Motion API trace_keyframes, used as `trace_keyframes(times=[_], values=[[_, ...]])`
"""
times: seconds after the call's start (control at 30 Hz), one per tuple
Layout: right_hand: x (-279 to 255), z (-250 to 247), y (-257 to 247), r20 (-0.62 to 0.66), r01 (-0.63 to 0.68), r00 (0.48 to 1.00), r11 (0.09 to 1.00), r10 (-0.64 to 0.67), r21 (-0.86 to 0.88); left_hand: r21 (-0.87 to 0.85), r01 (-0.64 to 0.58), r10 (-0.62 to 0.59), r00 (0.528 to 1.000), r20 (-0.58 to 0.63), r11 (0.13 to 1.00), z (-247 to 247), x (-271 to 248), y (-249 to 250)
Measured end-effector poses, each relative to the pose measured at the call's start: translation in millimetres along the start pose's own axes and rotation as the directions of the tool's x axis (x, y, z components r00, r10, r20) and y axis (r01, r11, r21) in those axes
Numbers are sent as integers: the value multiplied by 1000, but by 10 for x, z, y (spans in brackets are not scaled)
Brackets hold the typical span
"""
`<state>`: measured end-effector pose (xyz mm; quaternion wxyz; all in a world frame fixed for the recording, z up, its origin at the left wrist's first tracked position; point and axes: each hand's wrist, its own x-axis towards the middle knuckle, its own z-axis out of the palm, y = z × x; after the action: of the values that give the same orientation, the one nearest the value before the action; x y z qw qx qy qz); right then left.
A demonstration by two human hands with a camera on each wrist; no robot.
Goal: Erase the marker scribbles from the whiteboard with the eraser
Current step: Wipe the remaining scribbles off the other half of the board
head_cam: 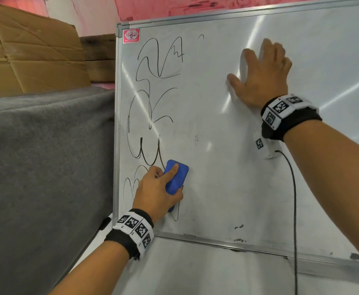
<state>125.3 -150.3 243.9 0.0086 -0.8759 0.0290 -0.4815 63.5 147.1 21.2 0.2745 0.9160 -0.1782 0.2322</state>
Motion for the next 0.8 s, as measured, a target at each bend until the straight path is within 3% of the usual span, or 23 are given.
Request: trace_keyframes(times=[0.13,0.33,0.43,0.67,0.8], values=[[-383,85,-60,32,20,999,1000,-20,9,1,12,-12,998,69,1000,51,-160,-47],[-819,172,-189,112,66,992,998,-65,-3,-36,18,-16,999,48,999,57,-188,-11],[-951,179,-232,138,79,988,997,-77,-7,-28,-3,6,995,99,1000,77,-236,-33],[-1261,186,-226,176,105,979,994,-101,-16,86,-188,165,960,228,978,6,-294,-286],[-1358,152,-231,180,115,978,993,-110,-20,154,-362,288,886,363,919,23,-365,-407]])
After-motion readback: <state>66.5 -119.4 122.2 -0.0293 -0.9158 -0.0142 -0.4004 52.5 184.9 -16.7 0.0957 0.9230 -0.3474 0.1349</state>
